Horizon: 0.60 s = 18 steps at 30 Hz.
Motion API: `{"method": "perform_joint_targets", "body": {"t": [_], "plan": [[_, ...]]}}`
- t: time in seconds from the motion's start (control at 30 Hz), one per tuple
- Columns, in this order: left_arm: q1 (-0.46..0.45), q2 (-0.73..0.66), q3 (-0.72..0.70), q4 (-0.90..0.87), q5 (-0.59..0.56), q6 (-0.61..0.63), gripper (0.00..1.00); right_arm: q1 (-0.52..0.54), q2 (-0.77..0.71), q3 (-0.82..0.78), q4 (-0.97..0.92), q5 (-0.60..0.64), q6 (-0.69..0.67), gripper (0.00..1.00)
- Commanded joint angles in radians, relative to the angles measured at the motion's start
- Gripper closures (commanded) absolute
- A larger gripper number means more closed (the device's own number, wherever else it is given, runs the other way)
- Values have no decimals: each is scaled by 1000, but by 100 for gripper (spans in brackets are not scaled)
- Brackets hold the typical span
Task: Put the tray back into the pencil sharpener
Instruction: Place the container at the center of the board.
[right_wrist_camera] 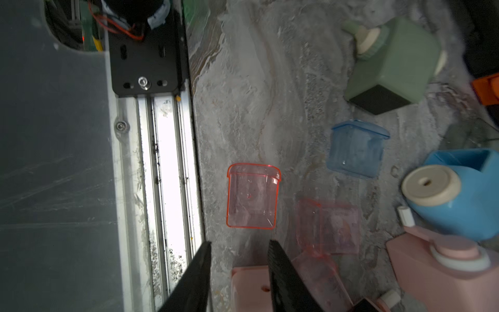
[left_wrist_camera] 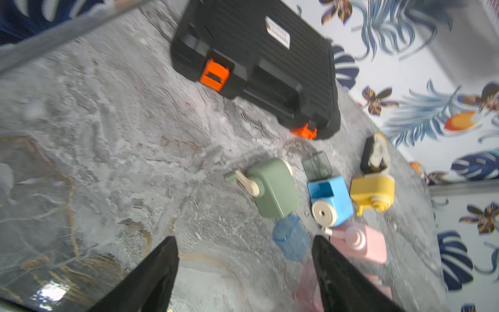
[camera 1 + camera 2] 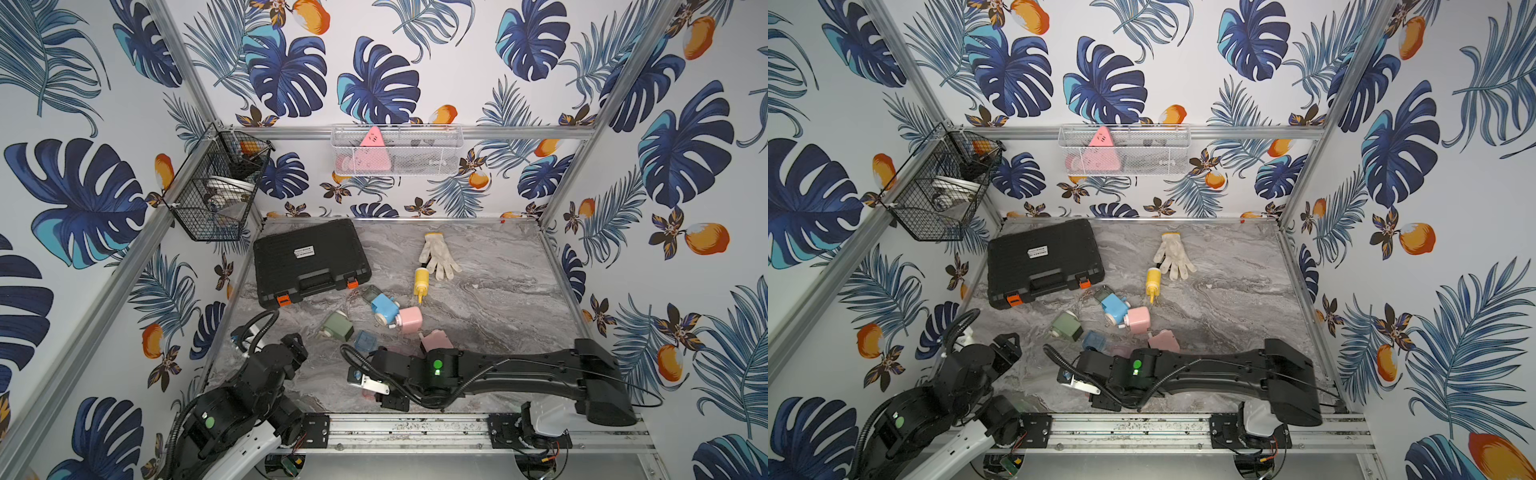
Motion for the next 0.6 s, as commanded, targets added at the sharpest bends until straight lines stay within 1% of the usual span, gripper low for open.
{"method": "perform_joint_targets", "body": {"t": [0.0,0.07,0.1,0.13,0.23,0.33,0.43,0.47,0.53,0.57], "plan": [[2,118,-8,131,243,138,19,-1,-126,-66,28,130,244,60],[2,208,-10,161,337,195,21,-1,-206,-108,-7,153,329,56],[2,243,-12,173,371,217,21,-1,-236,-127,-20,157,355,53],[2,279,-17,191,414,242,21,0,-263,-149,-31,158,369,47],[1,345,-51,255,529,274,22,-1,-315,-185,-86,171,372,37],[1,396,-101,324,634,270,25,-1,-334,-187,-149,189,353,28],[1,428,-163,403,714,244,28,-1,-345,-183,-161,156,296,22],[-1,433,-180,419,723,236,29,-1,-349,-181,-154,156,252,21],[-2,435,-199,431,720,234,31,-5,-341,-150,-188,197,210,20],[-4,434,-204,431,717,234,33,-10,-336,-137,-207,193,175,19]]}}
